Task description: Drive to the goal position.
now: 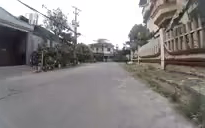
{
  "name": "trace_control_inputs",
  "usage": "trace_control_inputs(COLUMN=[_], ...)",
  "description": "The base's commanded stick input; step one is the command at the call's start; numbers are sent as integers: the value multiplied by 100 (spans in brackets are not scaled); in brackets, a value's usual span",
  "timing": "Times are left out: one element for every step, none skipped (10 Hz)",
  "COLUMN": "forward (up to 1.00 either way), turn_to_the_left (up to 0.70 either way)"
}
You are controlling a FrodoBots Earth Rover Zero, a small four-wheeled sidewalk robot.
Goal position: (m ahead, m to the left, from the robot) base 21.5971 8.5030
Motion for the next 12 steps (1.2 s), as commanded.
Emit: trace_control_inputs(forward=[100, 100, 100, 100, 100, 100, 100, 100, 100, 100, 100, 100], turn_to_the_left=[-37, -37, -22, 10, 3, 3, 3, 3, 3, 3, 3, 3])
